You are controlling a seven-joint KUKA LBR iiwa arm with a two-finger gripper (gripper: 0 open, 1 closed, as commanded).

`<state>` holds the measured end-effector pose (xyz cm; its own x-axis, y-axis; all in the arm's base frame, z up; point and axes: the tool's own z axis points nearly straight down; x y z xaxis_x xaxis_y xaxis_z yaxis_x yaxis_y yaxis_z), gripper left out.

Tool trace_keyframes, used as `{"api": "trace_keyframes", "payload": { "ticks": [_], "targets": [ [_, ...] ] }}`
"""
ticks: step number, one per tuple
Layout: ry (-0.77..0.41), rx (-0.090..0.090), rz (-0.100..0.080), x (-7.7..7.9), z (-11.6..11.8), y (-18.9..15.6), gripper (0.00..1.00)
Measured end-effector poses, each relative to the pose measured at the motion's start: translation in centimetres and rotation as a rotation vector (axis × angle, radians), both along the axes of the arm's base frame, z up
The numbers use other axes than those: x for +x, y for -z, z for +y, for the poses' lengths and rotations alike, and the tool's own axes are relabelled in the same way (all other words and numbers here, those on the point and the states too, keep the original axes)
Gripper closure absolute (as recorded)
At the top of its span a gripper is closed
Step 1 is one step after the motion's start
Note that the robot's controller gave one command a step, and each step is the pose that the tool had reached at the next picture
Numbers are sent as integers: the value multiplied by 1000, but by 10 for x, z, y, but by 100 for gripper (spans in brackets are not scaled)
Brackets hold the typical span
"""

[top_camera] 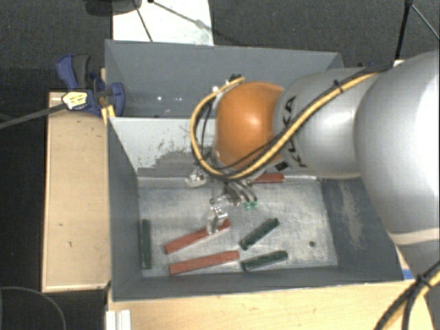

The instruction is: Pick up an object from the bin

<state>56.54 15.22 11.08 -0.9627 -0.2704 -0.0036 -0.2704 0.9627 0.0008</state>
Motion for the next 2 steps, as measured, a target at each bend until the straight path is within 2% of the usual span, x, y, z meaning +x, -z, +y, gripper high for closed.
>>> {"api": "trace_keyframes", "payload": {
  "ticks": [1,2],
  "targets": [
    [-120,-1,1,-8,21,2,0],
    [-209,0,0,-28,-4,41,0]
  ]
}}
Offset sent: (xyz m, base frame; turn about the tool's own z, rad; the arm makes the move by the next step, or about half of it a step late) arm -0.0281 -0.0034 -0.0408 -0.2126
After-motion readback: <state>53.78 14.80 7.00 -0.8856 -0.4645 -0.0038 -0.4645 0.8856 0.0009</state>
